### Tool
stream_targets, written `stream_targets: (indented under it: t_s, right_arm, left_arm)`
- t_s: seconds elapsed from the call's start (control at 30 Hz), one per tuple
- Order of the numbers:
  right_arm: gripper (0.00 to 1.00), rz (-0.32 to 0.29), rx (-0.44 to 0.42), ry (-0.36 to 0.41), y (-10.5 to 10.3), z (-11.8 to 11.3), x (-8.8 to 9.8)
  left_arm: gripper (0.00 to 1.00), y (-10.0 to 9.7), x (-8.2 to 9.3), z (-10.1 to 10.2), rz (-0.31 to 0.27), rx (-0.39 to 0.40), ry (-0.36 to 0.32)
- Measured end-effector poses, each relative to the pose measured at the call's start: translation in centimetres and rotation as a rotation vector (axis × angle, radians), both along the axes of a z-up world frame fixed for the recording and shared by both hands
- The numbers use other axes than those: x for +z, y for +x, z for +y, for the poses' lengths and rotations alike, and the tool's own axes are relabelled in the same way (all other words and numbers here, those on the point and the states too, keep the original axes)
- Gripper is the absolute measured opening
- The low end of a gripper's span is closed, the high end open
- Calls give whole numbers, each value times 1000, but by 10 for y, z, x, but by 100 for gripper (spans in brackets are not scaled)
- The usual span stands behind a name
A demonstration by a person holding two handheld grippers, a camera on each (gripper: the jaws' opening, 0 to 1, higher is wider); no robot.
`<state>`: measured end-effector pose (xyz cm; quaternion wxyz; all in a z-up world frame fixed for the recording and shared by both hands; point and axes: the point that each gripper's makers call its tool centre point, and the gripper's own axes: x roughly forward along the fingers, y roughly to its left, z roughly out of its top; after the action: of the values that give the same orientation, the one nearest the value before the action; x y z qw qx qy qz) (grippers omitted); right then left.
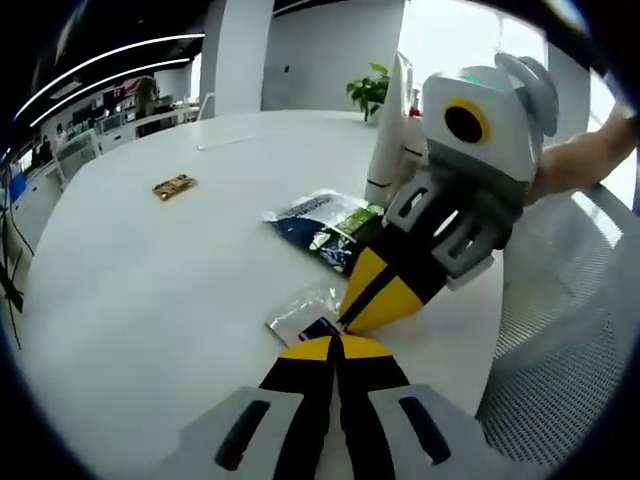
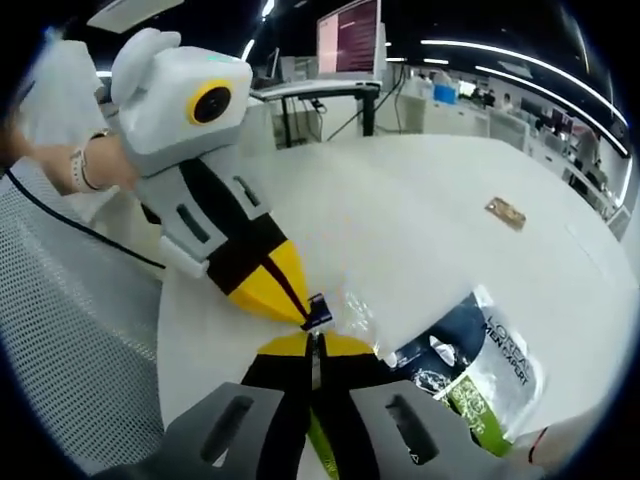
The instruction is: Arrange the skincare products in the storage area until every visible bottle or jar stands upright without overlapping.
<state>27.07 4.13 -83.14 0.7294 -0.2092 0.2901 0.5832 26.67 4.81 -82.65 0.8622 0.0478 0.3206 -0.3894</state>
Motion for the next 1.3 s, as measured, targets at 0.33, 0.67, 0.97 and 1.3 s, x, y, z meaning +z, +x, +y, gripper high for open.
stream_targets:
  t_s: [0.33,0.67,0.97,1.3]
  right_arm:
    - [1,-9,8,-3,-3,-1,0]
    - [1,-22,27,-10,-12,0,0]
    - [1,-19,21,-8,-12,0,0]
    - [1,-12,21,-9,-12,0,0]
  left_arm:
    - [3,-10,0,-11,22,-10,36]
    - [3,-16,1,-15,35,-18,31]
    - [3,-15,0,-11,55,-2,13]
    - [5,-9,17,-1,28,37,-4]
